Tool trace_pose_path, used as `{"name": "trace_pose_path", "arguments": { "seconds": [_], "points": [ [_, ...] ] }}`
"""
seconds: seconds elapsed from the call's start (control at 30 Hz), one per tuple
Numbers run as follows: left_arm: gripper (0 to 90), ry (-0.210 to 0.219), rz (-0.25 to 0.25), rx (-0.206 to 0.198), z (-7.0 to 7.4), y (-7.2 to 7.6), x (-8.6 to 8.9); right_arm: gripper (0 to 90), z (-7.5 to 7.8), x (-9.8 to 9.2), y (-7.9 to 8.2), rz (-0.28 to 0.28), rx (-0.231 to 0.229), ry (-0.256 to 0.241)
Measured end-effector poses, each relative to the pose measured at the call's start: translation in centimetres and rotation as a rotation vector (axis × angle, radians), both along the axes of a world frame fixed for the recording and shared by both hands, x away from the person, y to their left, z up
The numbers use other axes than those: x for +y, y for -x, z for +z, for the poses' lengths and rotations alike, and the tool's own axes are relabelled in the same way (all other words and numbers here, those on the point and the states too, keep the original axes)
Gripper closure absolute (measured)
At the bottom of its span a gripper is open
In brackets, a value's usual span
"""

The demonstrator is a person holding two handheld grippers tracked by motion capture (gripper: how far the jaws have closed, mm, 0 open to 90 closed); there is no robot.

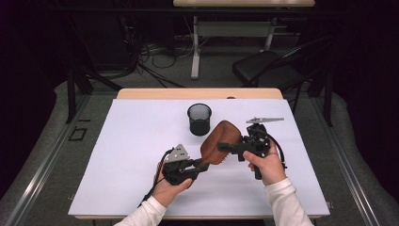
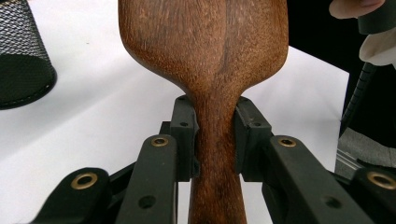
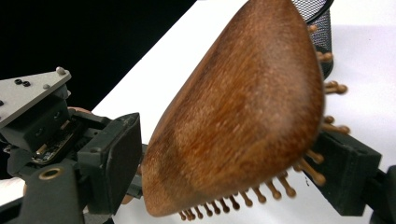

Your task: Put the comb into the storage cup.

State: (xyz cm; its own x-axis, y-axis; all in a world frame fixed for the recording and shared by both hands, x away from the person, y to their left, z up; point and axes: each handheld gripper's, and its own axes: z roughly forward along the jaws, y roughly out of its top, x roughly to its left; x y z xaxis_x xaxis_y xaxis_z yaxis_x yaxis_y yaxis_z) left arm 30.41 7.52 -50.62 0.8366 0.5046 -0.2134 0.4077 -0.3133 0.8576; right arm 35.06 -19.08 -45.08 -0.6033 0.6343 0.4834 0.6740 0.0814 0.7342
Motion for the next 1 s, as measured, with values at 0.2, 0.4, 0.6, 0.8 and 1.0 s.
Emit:
{"name": "trace_pose_path", "arguments": {
  "seconds": [0.2, 0.4, 0.6, 0.8, 1.0],
  "points": [
    [72.8, 0.001, -0.014, -0.002, 0.02, 0.19, -0.24, 17.3, -0.08, 0.07, -0.05, 0.006, 0.003, -0.007],
    [72.8, 0.003, -0.016, -0.006, 0.05, 0.27, -0.26, 17.3, -0.18, 0.16, -0.09, 0.012, 0.014, -0.01],
    [72.8, 0.001, -0.016, -0.007, -0.02, 0.28, -0.27, 17.5, -0.25, 0.2, -0.12, 0.014, 0.019, -0.015],
    [72.9, 0.001, -0.018, -0.005, -0.26, 0.22, -0.31, 19.1, -0.36, 0.14, -0.21, 0.012, 0.03, -0.019],
    [72.8, -0.002, -0.018, -0.006, -0.44, 0.19, -0.35, 23.9, -0.54, -0.02, -0.35, 0.002, 0.041, -0.024]
  ]
}}
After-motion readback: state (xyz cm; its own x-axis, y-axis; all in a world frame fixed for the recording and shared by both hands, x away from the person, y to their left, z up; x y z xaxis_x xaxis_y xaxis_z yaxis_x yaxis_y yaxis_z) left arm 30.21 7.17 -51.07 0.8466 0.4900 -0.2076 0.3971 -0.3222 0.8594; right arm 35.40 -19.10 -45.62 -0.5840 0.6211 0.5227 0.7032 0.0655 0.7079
